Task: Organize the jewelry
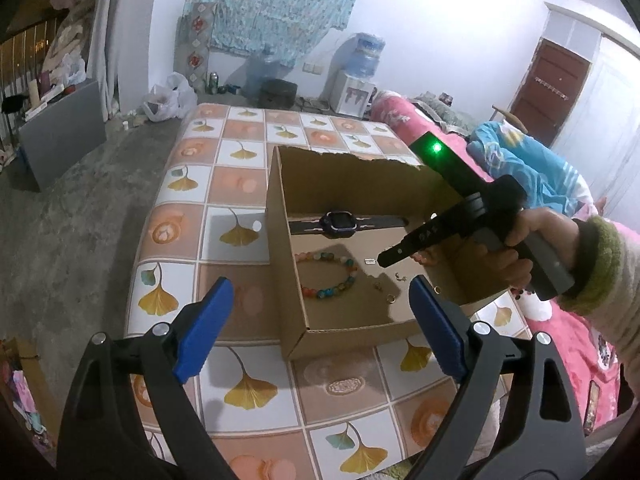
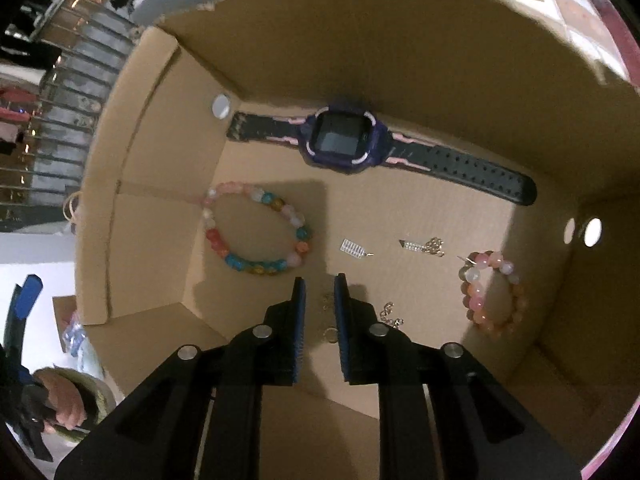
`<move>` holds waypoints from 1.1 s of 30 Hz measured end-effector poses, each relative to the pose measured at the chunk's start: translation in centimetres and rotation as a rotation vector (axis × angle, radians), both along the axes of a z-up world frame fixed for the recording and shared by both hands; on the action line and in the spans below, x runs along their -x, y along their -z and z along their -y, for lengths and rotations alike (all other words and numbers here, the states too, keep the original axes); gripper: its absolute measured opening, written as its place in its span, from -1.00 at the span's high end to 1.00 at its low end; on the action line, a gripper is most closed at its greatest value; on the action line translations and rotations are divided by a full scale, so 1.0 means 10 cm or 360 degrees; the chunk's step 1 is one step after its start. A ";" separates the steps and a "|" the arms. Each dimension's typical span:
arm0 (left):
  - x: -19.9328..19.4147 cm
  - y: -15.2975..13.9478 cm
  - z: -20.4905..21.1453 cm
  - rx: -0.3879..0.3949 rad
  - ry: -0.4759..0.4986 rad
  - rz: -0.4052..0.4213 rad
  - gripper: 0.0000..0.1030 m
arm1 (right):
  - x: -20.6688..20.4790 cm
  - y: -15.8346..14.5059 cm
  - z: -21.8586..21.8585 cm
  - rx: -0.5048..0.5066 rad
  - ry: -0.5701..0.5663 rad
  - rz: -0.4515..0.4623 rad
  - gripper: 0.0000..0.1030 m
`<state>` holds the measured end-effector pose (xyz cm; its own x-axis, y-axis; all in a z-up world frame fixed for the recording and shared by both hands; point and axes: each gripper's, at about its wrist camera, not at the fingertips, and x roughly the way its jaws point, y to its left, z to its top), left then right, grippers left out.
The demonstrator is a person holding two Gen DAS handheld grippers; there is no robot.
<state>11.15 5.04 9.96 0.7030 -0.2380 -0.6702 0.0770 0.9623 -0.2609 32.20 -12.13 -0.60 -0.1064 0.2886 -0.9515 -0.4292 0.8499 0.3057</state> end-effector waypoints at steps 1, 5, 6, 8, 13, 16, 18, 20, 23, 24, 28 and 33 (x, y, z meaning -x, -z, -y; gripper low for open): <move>0.02 -0.01 0.01 0.0000 0.0004 0.0008 -0.68 | 0.02 -0.06 0.03 -0.0016 0.0018 0.0026 0.66; 0.09 -0.08 0.05 0.0003 -0.0002 0.0053 -0.71 | 0.13 -0.45 0.19 -0.0126 0.0053 0.0200 0.65; 0.11 -0.09 0.06 0.0001 -0.0008 0.0066 -0.75 | 0.21 -0.63 0.25 -0.0188 0.0065 0.0274 0.58; 0.15 -0.13 0.10 -0.0015 -0.0028 0.0091 -0.76 | 0.34 -0.86 0.32 -0.0269 0.0092 0.0393 0.38; 0.24 -0.25 0.25 -0.0057 -0.0055 0.0162 -0.84 | 0.89 -1.49 0.66 -0.0441 0.0136 0.0798 -0.07; 0.28 -0.27 0.35 -0.0085 -0.0071 0.0168 -0.84 | 1.36 -1.65 0.78 -0.0442 0.0172 0.1022 -0.37; 0.30 -0.26 0.43 -0.0108 -0.0065 0.0157 -0.84 | 1.62 -1.61 0.90 -0.0425 0.0220 0.1107 -0.54; 0.32 -0.21 0.50 -0.0152 -0.0081 0.0145 -0.84 | 1.77 -1.55 1.01 -0.0399 0.0288 0.1128 -0.67; 0.34 -0.10 0.58 -0.0198 -0.0169 0.0121 -0.84 | 1.92 -1.32 1.10 -0.0309 0.0416 0.1110 -0.77; 0.34 -0.05 0.59 -0.0189 -0.0203 0.0100 -0.84 | 1.94 -1.22 1.11 -0.0250 0.0453 0.1094 -0.79; 0.29 0.10 0.65 -0.0245 -0.0254 -0.0006 -0.84 | 1.93 -0.86 1.09 -0.0101 0.0528 0.1026 -0.80; 0.13 0.30 0.80 -0.0395 -0.0217 -0.0143 -0.84 | 1.85 -0.60 1.01 0.0008 0.0579 0.0964 -0.80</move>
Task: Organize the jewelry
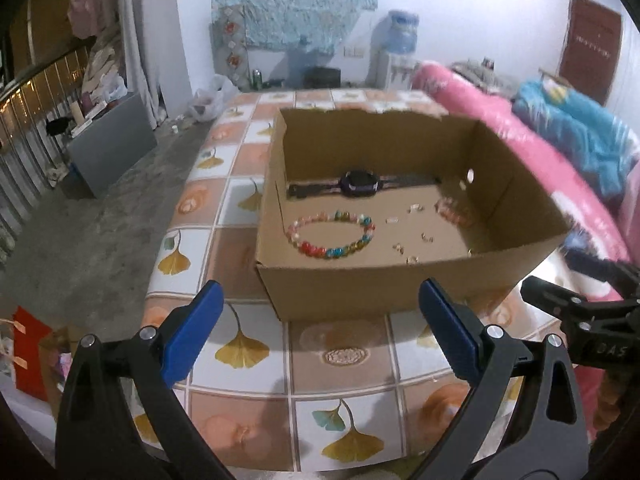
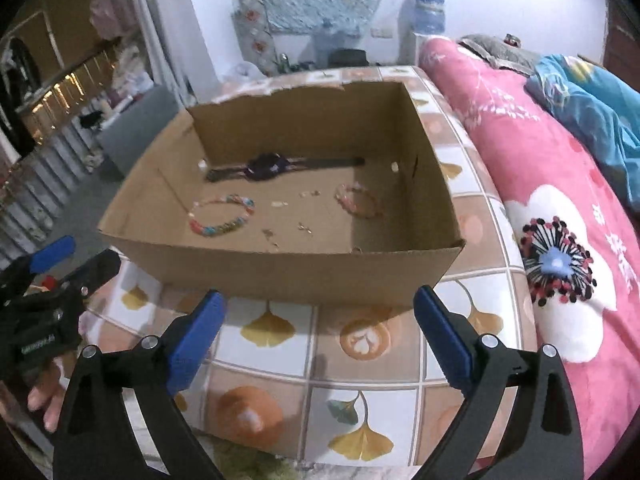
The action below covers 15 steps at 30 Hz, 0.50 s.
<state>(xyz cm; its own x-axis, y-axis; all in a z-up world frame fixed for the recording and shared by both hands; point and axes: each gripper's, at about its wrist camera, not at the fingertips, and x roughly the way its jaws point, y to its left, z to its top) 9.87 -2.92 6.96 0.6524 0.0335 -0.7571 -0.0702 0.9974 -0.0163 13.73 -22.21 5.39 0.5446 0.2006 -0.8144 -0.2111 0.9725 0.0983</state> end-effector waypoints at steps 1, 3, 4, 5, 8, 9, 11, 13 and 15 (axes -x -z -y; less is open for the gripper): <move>-0.04 0.05 0.01 0.0030 -0.0010 -0.0053 -0.84 | -0.02 0.04 -0.02 0.0031 0.0011 -0.0015 -0.80; -0.09 0.12 0.00 0.0082 -0.0019 -0.0126 -0.84 | -0.08 0.10 -0.02 0.0063 0.0035 -0.0037 -0.80; -0.12 0.15 0.00 0.0083 -0.0034 -0.0160 -0.84 | -0.10 0.12 -0.02 0.0066 0.0044 -0.0046 -0.80; -0.13 0.17 0.01 0.0079 -0.0038 -0.0175 -0.84 | -0.12 0.14 -0.02 0.0066 0.0053 -0.0061 -0.80; -0.19 0.21 0.06 0.0041 -0.0052 -0.0220 -0.84 | -0.15 0.18 -0.04 0.0059 0.0050 -0.0092 -0.80; -0.20 0.22 0.07 0.0036 -0.0057 -0.0235 -0.84 | -0.15 0.19 -0.06 0.0055 0.0041 -0.0098 -0.80; -0.22 0.23 0.08 0.0041 -0.0064 -0.0249 -0.84 | -0.16 0.20 -0.09 0.0061 0.0025 -0.0104 -0.81; -0.23 0.23 0.08 0.0047 -0.0068 -0.0252 -0.84 | -0.16 0.21 -0.10 0.0078 0.0034 -0.0104 -0.81; -0.26 0.23 0.10 0.0045 -0.0063 -0.0258 -0.84 | -0.17 0.22 -0.09 0.0073 0.0040 -0.0111 -0.81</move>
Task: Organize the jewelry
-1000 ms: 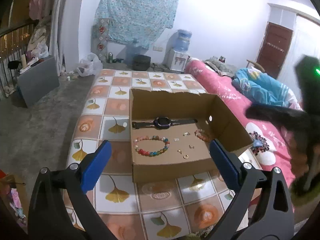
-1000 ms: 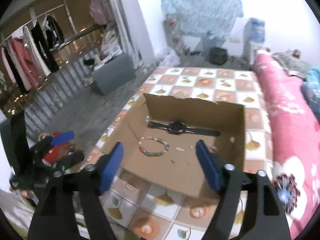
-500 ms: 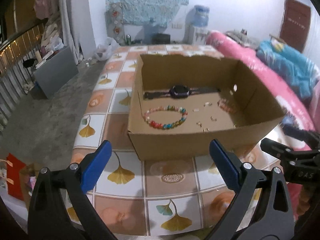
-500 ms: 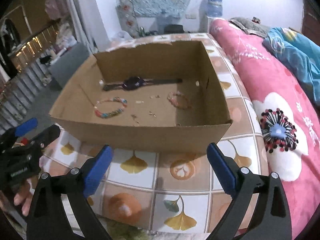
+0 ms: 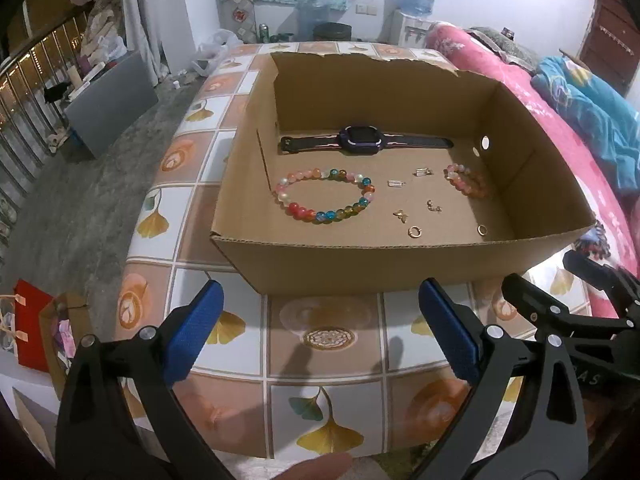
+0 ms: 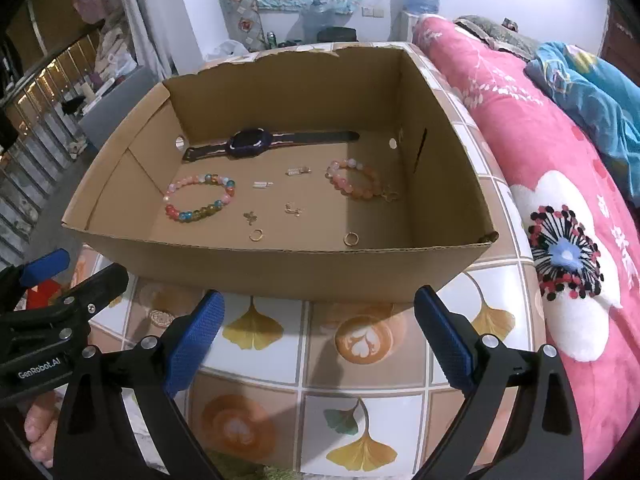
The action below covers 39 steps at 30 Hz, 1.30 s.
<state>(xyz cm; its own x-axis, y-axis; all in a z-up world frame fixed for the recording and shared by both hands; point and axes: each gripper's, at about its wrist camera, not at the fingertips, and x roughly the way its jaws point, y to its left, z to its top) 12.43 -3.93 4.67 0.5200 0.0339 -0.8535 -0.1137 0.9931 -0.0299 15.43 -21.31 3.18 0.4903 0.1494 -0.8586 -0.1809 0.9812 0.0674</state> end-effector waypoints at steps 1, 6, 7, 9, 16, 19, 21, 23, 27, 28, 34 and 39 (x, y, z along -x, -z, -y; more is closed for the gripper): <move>-0.01 0.01 0.01 -0.0003 0.0002 -0.0008 -0.83 | 0.00 -0.01 0.01 -0.0006 0.0003 0.0001 -0.81; -0.03 0.03 0.02 0.0000 0.0003 -0.0024 -0.83 | 0.02 -0.06 0.01 -0.0011 -0.0009 0.0026 -0.81; -0.03 0.03 0.03 -0.0006 0.0003 -0.0022 -0.84 | 0.02 -0.06 0.01 -0.0011 -0.0010 0.0027 -0.81; -0.03 0.04 0.03 -0.0006 0.0003 -0.0023 -0.83 | 0.02 -0.06 0.02 -0.0016 -0.0007 0.0026 -0.81; -0.04 0.05 0.03 -0.0003 0.0003 -0.0036 -0.84 | 0.01 -0.05 0.02 -0.0026 0.0000 0.0016 -0.81; -0.04 0.05 0.03 0.0006 0.0000 -0.0042 -0.83 | 0.01 -0.05 0.02 -0.0026 -0.0001 0.0018 -0.81; -0.04 0.06 0.03 0.0008 0.0000 -0.0044 -0.83 | 0.01 -0.05 0.02 -0.0028 0.0000 0.0016 -0.81; -0.04 0.06 0.03 0.0009 0.0001 -0.0045 -0.83 | 0.01 -0.05 0.03 -0.0028 -0.0001 0.0015 -0.81; -0.04 0.06 0.05 0.0011 0.0006 -0.0048 -0.83 | 0.01 -0.05 0.03 -0.0027 0.0006 0.0014 -0.81; -0.04 0.07 0.05 0.0011 0.0009 -0.0047 -0.84 | 0.01 -0.05 0.03 -0.0028 0.0009 0.0013 -0.81; -0.04 0.06 0.05 0.0010 0.0011 -0.0046 -0.83 | 0.00 -0.05 0.04 -0.0032 0.0013 0.0011 -0.81; -0.04 0.06 0.06 0.0009 0.0011 -0.0048 -0.83 | 0.00 -0.05 0.04 -0.0031 0.0013 0.0010 -0.81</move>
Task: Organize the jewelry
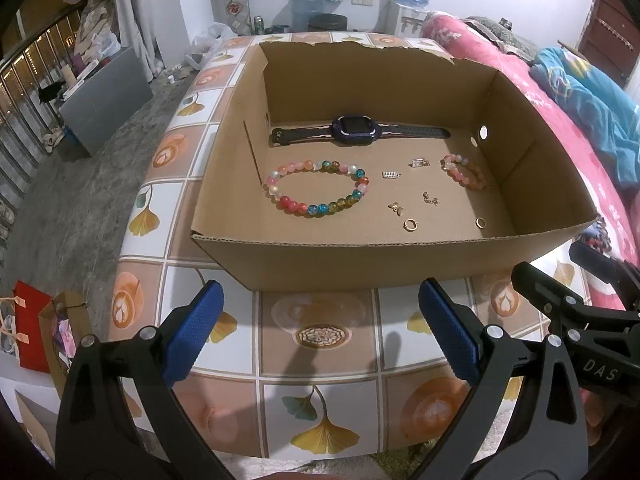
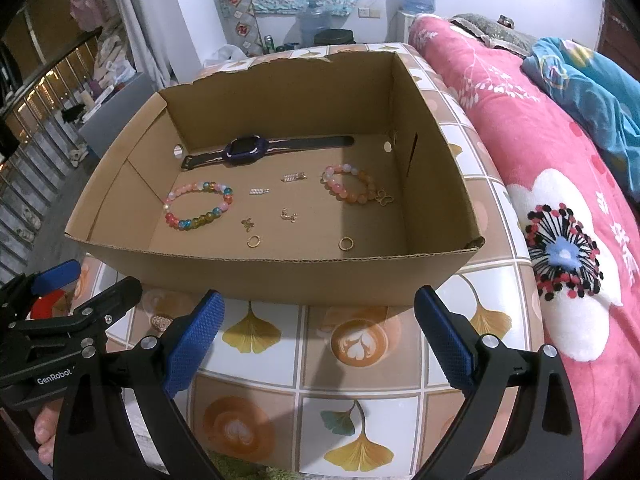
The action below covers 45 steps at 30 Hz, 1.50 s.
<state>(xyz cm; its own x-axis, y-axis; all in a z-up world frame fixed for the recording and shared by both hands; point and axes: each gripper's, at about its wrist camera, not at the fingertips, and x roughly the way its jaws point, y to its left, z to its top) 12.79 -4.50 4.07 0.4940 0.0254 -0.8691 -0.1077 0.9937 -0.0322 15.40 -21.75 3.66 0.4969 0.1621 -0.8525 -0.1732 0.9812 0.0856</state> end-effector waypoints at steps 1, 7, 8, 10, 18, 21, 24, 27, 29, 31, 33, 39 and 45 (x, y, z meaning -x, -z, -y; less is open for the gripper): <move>0.00 0.00 0.00 0.0001 -0.0001 0.0001 -0.83 | 0.00 0.00 0.00 -0.0002 0.0002 -0.0002 -0.81; 0.00 -0.01 0.00 -0.0012 0.0000 0.0006 -0.83 | 0.00 0.01 0.01 -0.0007 0.0008 -0.0006 -0.81; 0.00 -0.02 0.01 -0.0016 0.0000 0.0007 -0.83 | 0.00 0.01 0.01 -0.0007 0.0008 -0.0006 -0.81; -0.01 -0.02 0.01 -0.0017 0.0001 0.0006 -0.83 | 0.00 0.01 0.01 -0.0009 0.0009 -0.0007 -0.81; -0.01 -0.03 0.01 -0.0023 -0.0001 0.0008 -0.83 | 0.00 0.01 0.01 -0.0009 0.0012 -0.0010 -0.81; -0.01 -0.03 0.01 -0.0022 -0.0001 0.0007 -0.83 | 0.01 0.01 0.01 -0.0006 0.0013 -0.0009 -0.81; -0.01 -0.03 0.01 -0.0021 -0.0001 0.0006 -0.83 | 0.01 0.02 0.02 -0.0008 0.0014 -0.0010 -0.81; -0.01 -0.02 0.01 -0.0022 0.0000 0.0007 -0.83 | 0.01 0.02 0.02 -0.0008 0.0013 -0.0009 -0.81; -0.01 -0.03 0.01 -0.0023 0.0000 0.0006 -0.84 | 0.01 0.02 0.02 -0.0007 0.0013 -0.0009 -0.81; -0.01 -0.02 0.01 -0.0021 0.0000 0.0005 -0.83 | 0.01 0.02 0.02 -0.0009 0.0014 -0.0012 -0.81; 0.00 -0.02 0.01 -0.0022 0.0000 0.0002 -0.84 | 0.01 0.02 0.03 -0.0011 0.0018 -0.0015 -0.81; 0.00 -0.02 0.01 -0.0025 0.0000 0.0001 -0.83 | 0.02 0.03 0.04 -0.0011 0.0026 -0.0019 -0.81; 0.00 -0.02 0.01 -0.0024 0.0000 0.0000 -0.83 | 0.02 0.03 0.04 -0.0012 0.0024 -0.0019 -0.81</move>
<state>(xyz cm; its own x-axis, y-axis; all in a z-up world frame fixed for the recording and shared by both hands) 12.82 -4.64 4.27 0.4943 0.0383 -0.8685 -0.1075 0.9941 -0.0174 15.18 -22.13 3.38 0.4893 0.1608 -0.8572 -0.1570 0.9830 0.0947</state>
